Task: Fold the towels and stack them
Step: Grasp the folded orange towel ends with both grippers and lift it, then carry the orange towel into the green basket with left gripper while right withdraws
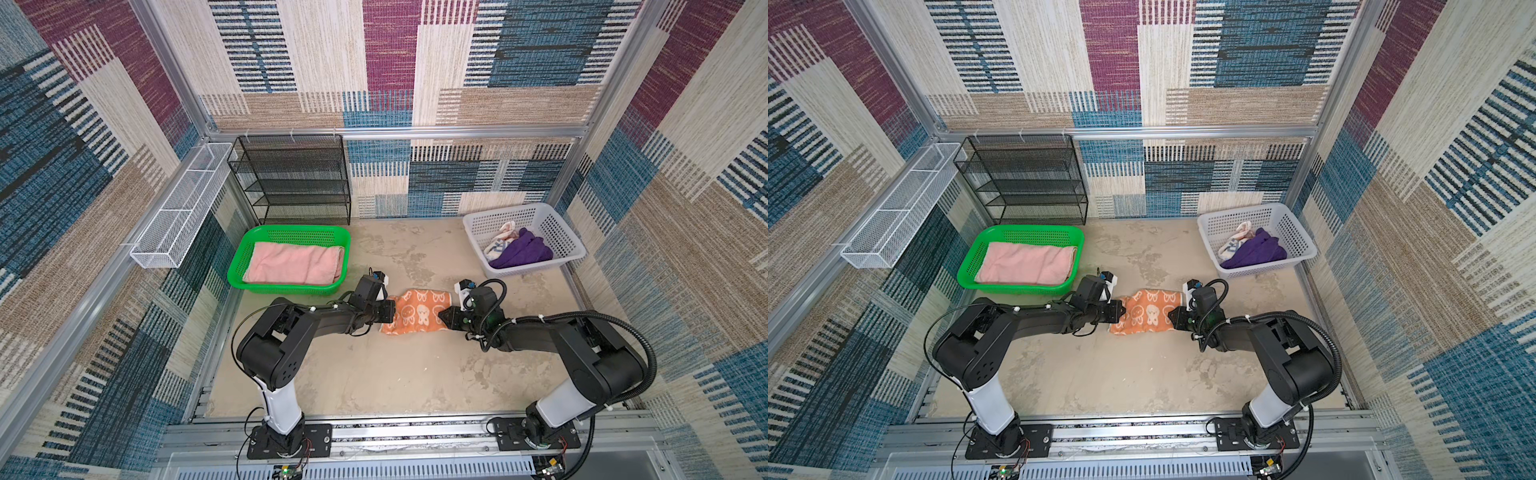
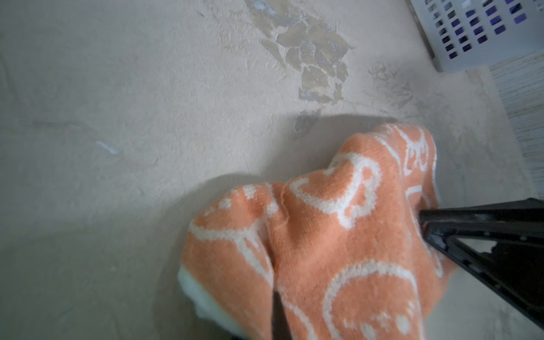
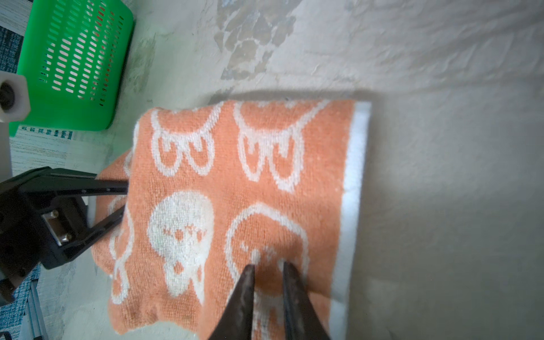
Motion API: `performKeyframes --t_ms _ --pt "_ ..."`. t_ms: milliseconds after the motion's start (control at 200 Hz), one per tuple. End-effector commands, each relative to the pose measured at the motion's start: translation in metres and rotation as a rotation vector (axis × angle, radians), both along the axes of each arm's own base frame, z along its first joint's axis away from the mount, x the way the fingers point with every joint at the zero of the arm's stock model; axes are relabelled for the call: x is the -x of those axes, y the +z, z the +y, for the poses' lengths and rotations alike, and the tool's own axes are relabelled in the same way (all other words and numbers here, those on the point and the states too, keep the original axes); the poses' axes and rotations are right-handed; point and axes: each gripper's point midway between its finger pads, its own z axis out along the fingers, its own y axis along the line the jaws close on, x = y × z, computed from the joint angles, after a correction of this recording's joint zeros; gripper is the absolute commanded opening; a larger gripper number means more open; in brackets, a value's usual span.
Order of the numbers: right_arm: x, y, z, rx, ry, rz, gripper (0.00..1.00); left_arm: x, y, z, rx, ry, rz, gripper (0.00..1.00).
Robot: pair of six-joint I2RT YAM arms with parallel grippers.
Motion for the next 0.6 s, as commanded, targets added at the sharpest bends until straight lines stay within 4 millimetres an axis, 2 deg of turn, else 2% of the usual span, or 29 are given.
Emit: performKeyframes --t_ms 0,90,235,591 --pt "0.001 -0.002 0.0 0.009 0.001 0.009 0.22 0.015 -0.012 0.008 -0.055 -0.005 0.094 0.0" --pt "-0.001 0.003 -0.003 0.022 -0.007 -0.013 0.28 0.009 -0.001 0.013 -0.102 0.001 0.068 0.0" --pt "-0.007 0.015 -0.012 0.064 -0.036 -0.066 0.45 -0.002 0.023 0.025 -0.21 0.001 0.028 0.0" --pt "-0.009 0.052 -0.045 0.157 -0.162 -0.205 0.79 -0.031 0.087 0.063 -0.501 0.019 -0.055 0.0"
